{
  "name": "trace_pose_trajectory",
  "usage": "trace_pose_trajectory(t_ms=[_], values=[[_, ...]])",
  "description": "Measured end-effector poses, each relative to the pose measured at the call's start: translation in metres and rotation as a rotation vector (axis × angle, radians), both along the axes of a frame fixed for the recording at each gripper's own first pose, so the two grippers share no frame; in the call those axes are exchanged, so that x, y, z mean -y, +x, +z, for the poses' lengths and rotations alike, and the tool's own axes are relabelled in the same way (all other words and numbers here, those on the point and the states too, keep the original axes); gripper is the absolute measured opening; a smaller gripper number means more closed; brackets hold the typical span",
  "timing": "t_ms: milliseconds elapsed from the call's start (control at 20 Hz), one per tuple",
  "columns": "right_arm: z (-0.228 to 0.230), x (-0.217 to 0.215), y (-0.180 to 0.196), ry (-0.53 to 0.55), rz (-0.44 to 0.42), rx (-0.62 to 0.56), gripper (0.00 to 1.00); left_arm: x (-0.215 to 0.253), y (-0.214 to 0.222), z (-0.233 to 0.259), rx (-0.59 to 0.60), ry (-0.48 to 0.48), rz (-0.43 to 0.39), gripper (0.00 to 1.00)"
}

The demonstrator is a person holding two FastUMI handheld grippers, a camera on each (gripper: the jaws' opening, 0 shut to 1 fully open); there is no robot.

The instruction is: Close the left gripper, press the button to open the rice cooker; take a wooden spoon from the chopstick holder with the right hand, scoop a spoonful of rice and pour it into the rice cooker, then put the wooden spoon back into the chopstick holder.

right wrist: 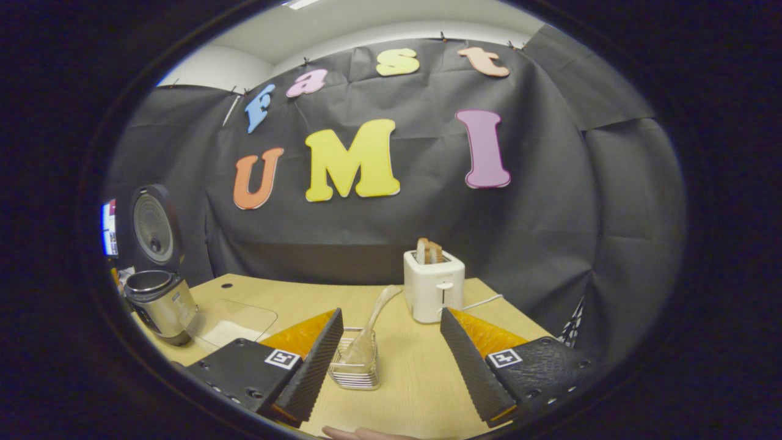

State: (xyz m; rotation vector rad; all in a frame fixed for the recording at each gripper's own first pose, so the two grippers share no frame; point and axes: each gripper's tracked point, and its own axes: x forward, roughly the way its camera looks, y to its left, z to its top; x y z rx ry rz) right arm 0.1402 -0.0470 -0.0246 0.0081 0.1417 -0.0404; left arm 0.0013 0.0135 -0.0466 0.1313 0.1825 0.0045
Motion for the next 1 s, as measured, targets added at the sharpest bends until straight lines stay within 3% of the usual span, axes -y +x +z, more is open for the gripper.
trace_pose_trajectory(t_ms=[150,200,400,550,600,650,700,800,850,900,950,1000], values=[[-0.026,-0.014,0.047,-0.004,0.007,-0.113,0.95,-0.006,0.005,-0.002,-0.010,-0.013,-0.003,0.99],[-0.031,-0.014,0.060,-0.004,-0.003,-0.139,0.92,-0.009,0.007,-0.001,-0.008,-0.022,0.003,0.99],[-0.058,-0.007,0.110,-0.006,-0.067,-0.237,0.95,-0.030,0.010,-0.003,-0.018,-0.030,0.025,0.99],[-0.077,-0.017,0.134,0.095,-0.040,-0.343,0.95,-0.052,0.013,-0.009,-0.036,-0.048,0.075,0.99],[-0.079,-0.020,0.143,0.129,-0.029,-0.361,0.91,-0.054,0.014,-0.010,-0.041,-0.057,0.079,0.95],[-0.080,-0.020,0.150,0.156,-0.031,-0.373,0.91,-0.055,0.015,-0.013,-0.051,-0.055,0.071,0.99],[-0.081,-0.020,0.156,0.172,-0.034,-0.383,0.88,-0.057,0.015,-0.013,-0.054,-0.045,0.065,1.00],[-0.083,-0.016,0.159,0.172,-0.045,-0.401,0.67,-0.068,0.015,-0.019,-0.067,-0.011,0.085,0.99],[-0.081,-0.013,0.161,0.167,-0.051,-0.398,0.60,-0.071,0.015,-0.022,-0.072,0.005,0.097,0.99],[-0.081,-0.013,0.164,0.163,-0.056,-0.397,0.60,-0.071,0.017,-0.024,-0.077,0.013,0.100,0.99],[-0.081,-0.012,0.164,0.153,-0.061,-0.401,0.49,-0.069,0.018,-0.025,-0.083,0.012,0.094,0.99],[-0.082,-0.008,0.163,0.141,-0.075,-0.402,0.44,-0.066,0.019,-0.027,-0.086,0.008,0.087,0.99]])
